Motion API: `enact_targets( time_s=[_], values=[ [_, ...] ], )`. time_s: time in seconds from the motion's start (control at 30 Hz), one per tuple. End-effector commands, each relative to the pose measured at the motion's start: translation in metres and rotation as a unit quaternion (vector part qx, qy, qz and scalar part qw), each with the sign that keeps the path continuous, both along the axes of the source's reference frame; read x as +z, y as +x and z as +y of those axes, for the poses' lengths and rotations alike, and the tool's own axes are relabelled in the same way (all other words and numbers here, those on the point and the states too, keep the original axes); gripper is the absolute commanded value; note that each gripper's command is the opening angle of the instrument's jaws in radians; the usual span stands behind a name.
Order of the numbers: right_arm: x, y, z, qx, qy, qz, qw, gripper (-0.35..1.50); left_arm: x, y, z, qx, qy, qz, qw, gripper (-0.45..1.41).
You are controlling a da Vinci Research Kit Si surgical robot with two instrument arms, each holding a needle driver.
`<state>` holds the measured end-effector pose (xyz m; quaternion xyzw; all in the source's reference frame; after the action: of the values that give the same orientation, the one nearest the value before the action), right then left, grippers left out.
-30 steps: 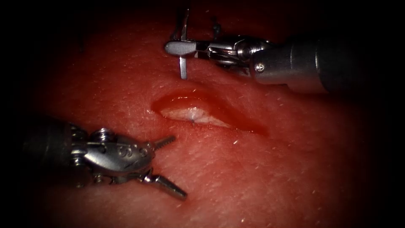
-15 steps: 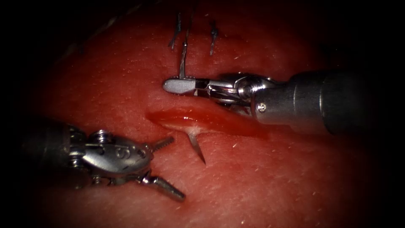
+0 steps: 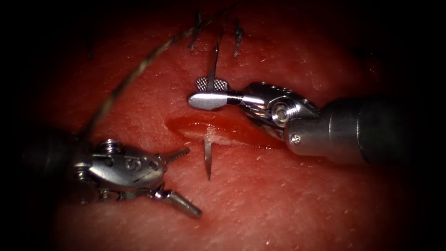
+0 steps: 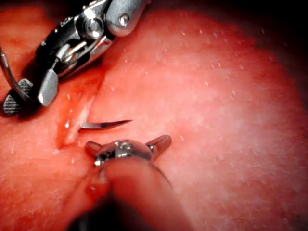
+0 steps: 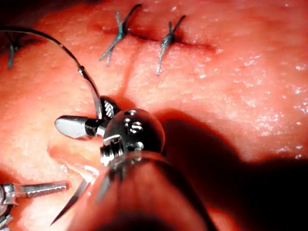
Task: Wound Closure
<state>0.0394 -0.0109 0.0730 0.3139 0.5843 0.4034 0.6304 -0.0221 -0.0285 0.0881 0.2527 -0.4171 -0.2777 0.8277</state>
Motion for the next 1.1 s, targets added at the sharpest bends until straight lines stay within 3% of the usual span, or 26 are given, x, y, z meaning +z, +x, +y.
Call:
enact_targets(
  time_s=[0.03, 0.33, 0.6, 0.63, 0.67, 0.7, 0.87, 1.1],
  values=[
    [0.0002, 0.0002, 0.0012, 0.005, -0.017, -0.004, 1.0, 1.1, 0.0005, -0.0004, -0.0005, 0.001, 0.001, 0.0, 1.0, 0.86],
    [-0.0016, 0.0002, 0.0051, 0.025, -0.055, -0.001, 0.998, 1.1, 0.0005, -0.0005, -0.0006, 0.002, 0.001, 0.001, 1.0, 0.86],
    [-0.001, 0.0012, 0.0045, 0.027, -0.059, -0.005, 0.998, 1.03, 0.0004, -0.0005, -0.0007, 0.002, 0.001, 0.001, 1.0, 0.86],
    [-0.0009, 0.0013, 0.0044, 0.027, -0.06, -0.006, 0.998, 0.96, 0.0004, -0.0005, -0.0007, 0.002, 0.001, 0.001, 1.0, 0.86],
    [-0.0005, 0.0011, 0.0041, 0.025, -0.062, -0.008, 0.998, 0.16, 0.0004, -0.0005, -0.0007, 0.002, 0.001, 0.001, 1.0, 0.86],
    [-0.0004, 0.0009, 0.0039, 0.025, -0.063, -0.012, 0.998, -0.35, 0.0004, -0.0005, -0.0007, 0.003, 0.001, 0.002, 1.0, 0.86],
    [0.0, 0.0008, 0.003, 0.023, -0.05, -0.037, 0.998, -0.35, 0.0003, -0.0004, -0.0007, 0.003, 0.002, 0.002, 1.0, 0.86],
    [0.0001, 0.0015, -0.0009, -0.032, 0.015, -0.05, 0.998, -0.35, 0.0001, -0.0004, -0.0004, 0.008, -0.004, -0.001, 1.0, 0.83]
  ],
)
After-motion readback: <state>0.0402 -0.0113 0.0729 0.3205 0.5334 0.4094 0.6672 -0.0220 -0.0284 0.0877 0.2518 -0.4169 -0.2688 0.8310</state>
